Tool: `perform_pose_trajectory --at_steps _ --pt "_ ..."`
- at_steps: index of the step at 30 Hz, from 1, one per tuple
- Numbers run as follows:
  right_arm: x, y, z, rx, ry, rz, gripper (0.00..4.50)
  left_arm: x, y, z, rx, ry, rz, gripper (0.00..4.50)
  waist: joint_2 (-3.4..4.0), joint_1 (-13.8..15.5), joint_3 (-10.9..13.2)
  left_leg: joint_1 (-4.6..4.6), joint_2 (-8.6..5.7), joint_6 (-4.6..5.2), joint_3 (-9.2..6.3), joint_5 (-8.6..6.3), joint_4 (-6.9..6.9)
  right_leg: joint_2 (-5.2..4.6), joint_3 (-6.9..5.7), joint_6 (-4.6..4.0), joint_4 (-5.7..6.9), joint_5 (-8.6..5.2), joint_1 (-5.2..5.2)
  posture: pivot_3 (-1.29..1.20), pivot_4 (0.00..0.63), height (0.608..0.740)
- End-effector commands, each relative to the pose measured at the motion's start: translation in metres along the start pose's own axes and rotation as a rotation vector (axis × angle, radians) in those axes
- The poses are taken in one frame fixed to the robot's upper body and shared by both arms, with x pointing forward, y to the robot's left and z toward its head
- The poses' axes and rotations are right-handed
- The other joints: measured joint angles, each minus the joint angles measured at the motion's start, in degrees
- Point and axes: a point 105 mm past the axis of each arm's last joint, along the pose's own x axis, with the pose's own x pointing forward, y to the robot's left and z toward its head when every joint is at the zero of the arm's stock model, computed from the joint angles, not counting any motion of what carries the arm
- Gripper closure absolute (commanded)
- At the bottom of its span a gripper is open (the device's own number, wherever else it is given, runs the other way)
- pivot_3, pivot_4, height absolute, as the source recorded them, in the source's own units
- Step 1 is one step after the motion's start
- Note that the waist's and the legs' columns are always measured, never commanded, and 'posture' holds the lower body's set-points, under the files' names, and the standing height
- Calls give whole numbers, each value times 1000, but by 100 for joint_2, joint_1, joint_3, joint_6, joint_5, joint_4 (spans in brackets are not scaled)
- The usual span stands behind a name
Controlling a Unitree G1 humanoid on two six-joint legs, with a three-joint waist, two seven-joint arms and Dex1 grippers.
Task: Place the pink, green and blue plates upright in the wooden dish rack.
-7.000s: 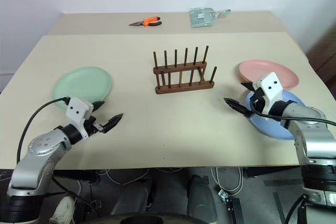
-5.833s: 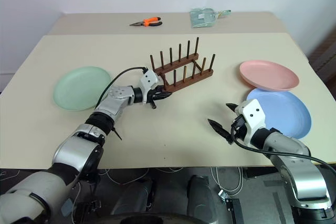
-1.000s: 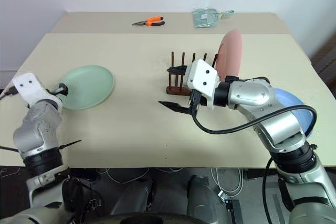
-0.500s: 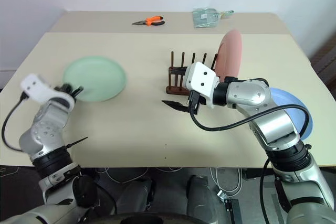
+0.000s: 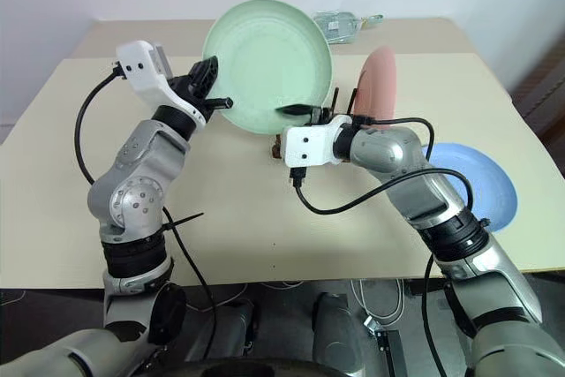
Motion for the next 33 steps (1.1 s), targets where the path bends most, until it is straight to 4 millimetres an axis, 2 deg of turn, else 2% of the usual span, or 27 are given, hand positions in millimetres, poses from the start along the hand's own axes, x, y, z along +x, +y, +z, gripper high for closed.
perform_pose_trajectory --at_steps 1,3,5,8,9,11,14,16,18,20,22,23,24,28,33 --pt "-3 -12 7 -54 -26 -52 3295 -3 -4 18 -29 -65 -28 4500 0 0 0 0 0 0 0 0 0 0 0 0 0 0 0 0 150 740" --pt "-3 -10 7 -64 -28 -47 4363 -4 0 17 -51 -60 -10 4500 0 0 0 1 0 0 -2 0 0 0 0 0 0 0 0 0 150 740" --pt "-3 -10 7 -72 -33 -54 4440 -5 8 13 -73 -47 27 4500 0 -1 0 1 0 0 -3 0 0 0 -1 0 0 0 1 0 150 740" --pt "-5 -14 9 -76 -48 -80 4500 -8 36 31 -208 -154 142 3491 -1 2 0 1 -1 0 -3 0 1 0 0 0 -1 0 3 0 150 740" --pt "-6 -15 10 -67 -56 -89 4500 -9 46 38 -242 -191 183 3007 -1 3 1 1 -1 0 -5 0 1 0 -1 0 -1 0 3 0 150 740" --pt "-11 -21 16 0 -103 -139 4500 -15 70 56 -201 -279 275 2014 -1 -9 1 2 0 -2 -7 1 0 2 -2 -1 1 0 2 0 150 740" --pt "-24 -35 29 161 -206 -230 4500 -22 90 69 23 -312 344 2014 -1 -6 1 4 1 -3 -5 1 -3 5 1 -1 1 0 0 0 150 740" --pt "-35 -43 32 303 -259 -276 4500 -24 93 63 185 -271 318 2014 1 -4 1 2 0 -3 -5 2 -3 4 2 -2 -1 0 1 0 150 740" --pt "-45 -50 34 479 -320 -321 4500 -23 89 42 302 -176 236 2014 3 15 0 3 -1 -3 -5 2 -3 4 4 -2 -2 0 3 0 150 740" --pt "-56 -61 37 706 -409 -377 4500 -27 69 8 418 -46 46 2014 2 38 0 2 -3 -1 -7 1 0 3 4 -5 -1 0 6 0 150 740" --pt "-67 -77 39 981 -540 -436 4500 -48 36 -43 436 136 -247 2014 5 36 1 1 -2 -1 -11 1 -1 3 4 -19 1 -5 5 0 150 740" --pt "-70 -83 37 1094 -578 -452 4500 -62 21 -63 397 212 -366 2014 10 3 2 2 0 0 -10 1 -3 3 7 -28 1 -8 4 0 150 740" --pt "-72 -87 37 1166 -595 -457 4500 -71 12 -73 366 254 -437 2014 23 -4 9 2 2 0 -12 0 -6 3 11 -29 2 -9 0 0 150 740" --pt "-68 -82 29 1299 -529 -445 4500 -93 -12 -97 322 346 -589 2014 34 -4 15 -5 7 1 -21 0 -17 5 15 -36 6 -7 -21 0 150 740" --pt "-62 -73 23 1382 -475 -418 4500 -96 -18 -103 305 359 -602 2014 58 -14 6 -1 8 3 -5 0 -23 7 12 -37 4 -8 -21 0 150 740"
